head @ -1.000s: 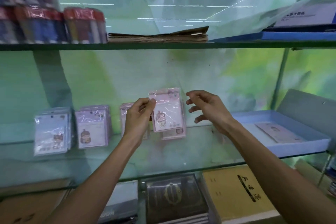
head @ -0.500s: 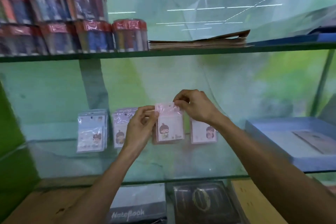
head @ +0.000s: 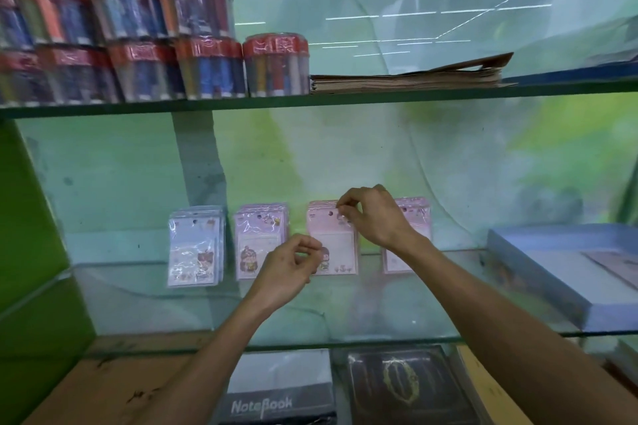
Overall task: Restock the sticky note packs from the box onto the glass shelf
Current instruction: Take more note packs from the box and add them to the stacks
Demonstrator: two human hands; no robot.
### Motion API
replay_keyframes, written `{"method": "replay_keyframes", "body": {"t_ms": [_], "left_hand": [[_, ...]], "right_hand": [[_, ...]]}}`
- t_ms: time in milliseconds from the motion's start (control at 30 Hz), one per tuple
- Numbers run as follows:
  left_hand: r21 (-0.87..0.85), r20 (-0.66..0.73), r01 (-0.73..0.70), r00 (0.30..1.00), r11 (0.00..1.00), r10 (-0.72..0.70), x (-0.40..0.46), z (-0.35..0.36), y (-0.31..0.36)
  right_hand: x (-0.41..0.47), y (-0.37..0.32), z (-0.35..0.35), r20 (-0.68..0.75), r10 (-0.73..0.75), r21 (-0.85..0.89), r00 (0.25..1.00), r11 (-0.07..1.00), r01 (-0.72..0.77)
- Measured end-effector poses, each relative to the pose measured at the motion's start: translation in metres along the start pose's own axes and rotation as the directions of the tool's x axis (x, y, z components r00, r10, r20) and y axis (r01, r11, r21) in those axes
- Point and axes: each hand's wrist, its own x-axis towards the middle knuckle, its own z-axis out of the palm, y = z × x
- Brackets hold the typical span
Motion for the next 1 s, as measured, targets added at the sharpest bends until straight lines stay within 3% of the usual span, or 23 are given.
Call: {"method": "replay_keyframes", "body": {"t_ms": [100,233,600,833,1000], "left_hand": [[0.026,-0.003,0.001,1.000,1.000,-0.001,0.005,0.004,-0.002],[-0.070,-0.039,-0.021,0.999,0.997,0.018,0.011,0.015,0.006],[-0.480,0.013,-0.107,0.992,0.871,0.129,0.023,0.116,0.071],[-0.580,0.133,-0.052,0.979,0.813,0.157,0.035,0.198,0.100],[-0.594,0.209,0.001,0.966,0.805,0.153,0.037,0.252,0.121]], "right_hand": [[-0.002,0.001,-0.006,-0.035,-0.020,-0.012,0.999,1.000,0.020],[-0.010,0.006,-0.031,-0.074,-0.023,0.035,0.997,0.999,0.026],[-0.127,0.080,-0.121,-0.237,0.227,0.262,0.945,0.951,-0.163],[-0.164,0.156,-0.174,-0.212,0.350,0.018,0.913,0.935,-0.354],[-0.177,0.217,-0.211,-0.043,0.599,-0.261,0.800,0.766,-0.587]]}}
